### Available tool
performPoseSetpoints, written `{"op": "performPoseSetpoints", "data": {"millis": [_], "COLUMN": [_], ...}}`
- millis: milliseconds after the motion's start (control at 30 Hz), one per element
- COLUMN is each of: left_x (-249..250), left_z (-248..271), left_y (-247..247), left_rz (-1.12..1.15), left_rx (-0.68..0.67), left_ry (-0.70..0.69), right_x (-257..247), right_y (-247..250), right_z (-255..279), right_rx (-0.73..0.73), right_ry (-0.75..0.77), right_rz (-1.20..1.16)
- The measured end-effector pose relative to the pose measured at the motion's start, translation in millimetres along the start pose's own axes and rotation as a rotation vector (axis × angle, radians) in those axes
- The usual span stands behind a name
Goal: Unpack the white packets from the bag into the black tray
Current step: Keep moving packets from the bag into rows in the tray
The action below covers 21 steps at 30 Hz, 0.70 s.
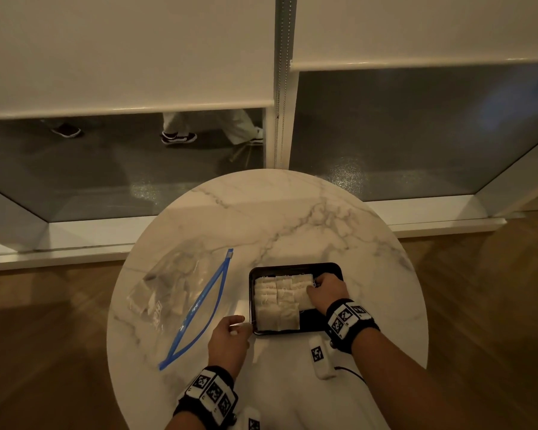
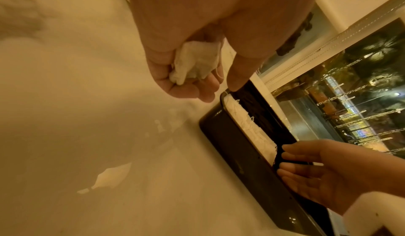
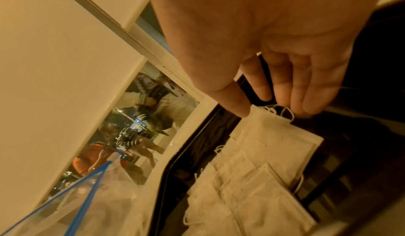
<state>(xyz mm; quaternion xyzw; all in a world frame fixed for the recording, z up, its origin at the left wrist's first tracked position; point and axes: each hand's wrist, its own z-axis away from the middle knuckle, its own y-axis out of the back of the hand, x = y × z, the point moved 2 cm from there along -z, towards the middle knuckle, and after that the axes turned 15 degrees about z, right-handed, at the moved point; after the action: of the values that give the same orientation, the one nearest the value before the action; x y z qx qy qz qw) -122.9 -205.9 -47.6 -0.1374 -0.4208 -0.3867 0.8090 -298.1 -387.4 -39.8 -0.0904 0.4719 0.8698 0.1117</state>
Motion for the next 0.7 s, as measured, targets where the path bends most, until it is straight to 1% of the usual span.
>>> {"op": "performPoseSetpoints", "data": {"millis": [133,267,333,400,500,567,633,700], "left_x": [9,33,47,60,82,91,93,88], "left_z": [13,38,51,62,74,77,71,58], "left_y": [14,28,37,49,71,87,100,109], "left_rz": [-0.026,-0.020,-0.014,-0.008,-0.037,-0.132,-0.335,-0.581], "left_rx": [-0.020,-0.082,-0.089,-0.030,0.125,0.187,0.209,0.188], "left_ry": [-0.032,-0.128,-0.207,-0.323,-0.521,-0.636,-0.727,-0.741], "right_x": [3,-9,-25,-46,-80,-102,-120,-136], "right_y": [4,3,3,0,-10,-18,-27,-37], "right_z": [17,39,55,70,91,106,120,130], "right_rx": [0.116,0.139,0.135,0.118,0.070,0.041,0.057,0.114], "right_ry": [0.069,0.176,0.261,0.356,0.512,0.638,0.791,0.962], "right_rz": [-0.067,-0.110,-0.135,-0.151,-0.129,-0.075,0.034,0.198]}}
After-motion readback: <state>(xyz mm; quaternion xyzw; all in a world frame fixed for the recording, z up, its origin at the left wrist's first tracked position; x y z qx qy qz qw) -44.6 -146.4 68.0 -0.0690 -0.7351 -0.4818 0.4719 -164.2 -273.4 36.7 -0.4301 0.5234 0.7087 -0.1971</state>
